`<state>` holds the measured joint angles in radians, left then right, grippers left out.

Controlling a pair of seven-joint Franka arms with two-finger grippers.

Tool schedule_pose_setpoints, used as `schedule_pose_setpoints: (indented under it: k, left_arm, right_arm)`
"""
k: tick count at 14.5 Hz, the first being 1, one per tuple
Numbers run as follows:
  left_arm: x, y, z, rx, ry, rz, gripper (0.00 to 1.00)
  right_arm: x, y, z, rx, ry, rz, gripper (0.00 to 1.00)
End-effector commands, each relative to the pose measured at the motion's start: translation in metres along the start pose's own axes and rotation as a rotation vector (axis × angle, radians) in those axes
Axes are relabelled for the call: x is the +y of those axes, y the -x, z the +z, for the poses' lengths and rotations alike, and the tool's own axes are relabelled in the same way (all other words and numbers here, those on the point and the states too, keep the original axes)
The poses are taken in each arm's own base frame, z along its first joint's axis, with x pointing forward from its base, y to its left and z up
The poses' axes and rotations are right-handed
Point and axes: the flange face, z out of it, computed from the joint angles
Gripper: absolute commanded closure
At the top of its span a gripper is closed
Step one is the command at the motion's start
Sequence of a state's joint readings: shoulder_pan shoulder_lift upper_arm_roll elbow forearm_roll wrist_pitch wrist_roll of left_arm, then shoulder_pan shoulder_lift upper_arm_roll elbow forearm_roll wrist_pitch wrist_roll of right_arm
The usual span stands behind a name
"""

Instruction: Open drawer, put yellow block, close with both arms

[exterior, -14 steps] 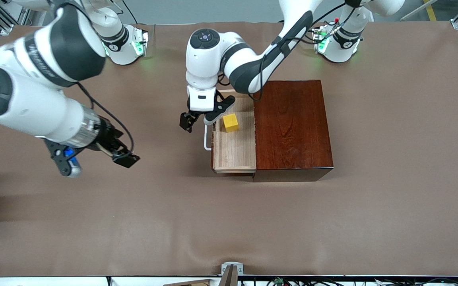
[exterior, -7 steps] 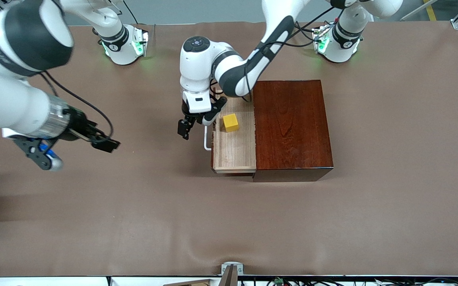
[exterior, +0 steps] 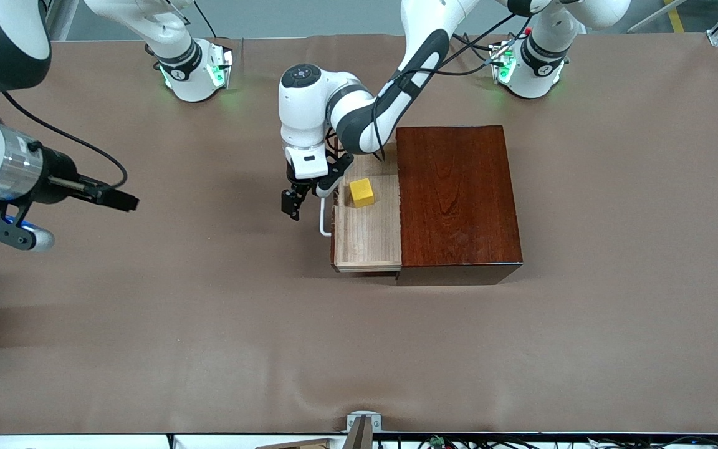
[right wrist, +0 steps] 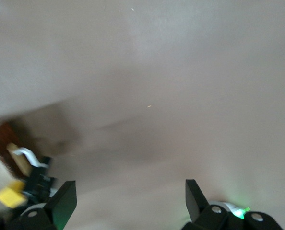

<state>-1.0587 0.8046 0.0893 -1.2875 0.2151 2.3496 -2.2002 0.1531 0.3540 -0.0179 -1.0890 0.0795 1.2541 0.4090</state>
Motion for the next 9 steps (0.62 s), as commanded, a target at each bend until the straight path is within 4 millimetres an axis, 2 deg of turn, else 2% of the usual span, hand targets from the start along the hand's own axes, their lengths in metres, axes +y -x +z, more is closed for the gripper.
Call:
schedule_pose_setpoints:
  k: [1,2,5,6,9]
  left_arm:
    - [0.001,0.003,0.002,0.058,0.016,-0.004,0.00]
    - [0.000,0.001,0.002,0.070,0.004,-0.004,0.00]
    - [0.001,-0.009,-0.005,0.113,-0.042,0.013,0.00]
    - [0.005,-0.017,-0.015,0.130,-0.062,0.019,0.00]
    - [0.004,-0.027,-0.017,0.167,-0.103,0.010,0.00]
  right_arm:
    - [0.025,0.018,-0.025,0.034,0.032,-0.140,0.00]
    - [0.037,0.016,-0.025,0.027,0.026,-0.145,0.00]
    - [0.049,0.023,-0.024,0.024,0.021,-0.183,0.00]
    - [0.060,0.025,-0.022,0.021,0.021,-0.228,0.00]
    - [0.086,0.036,-0.012,0.057,0.007,-0.239,0.00]
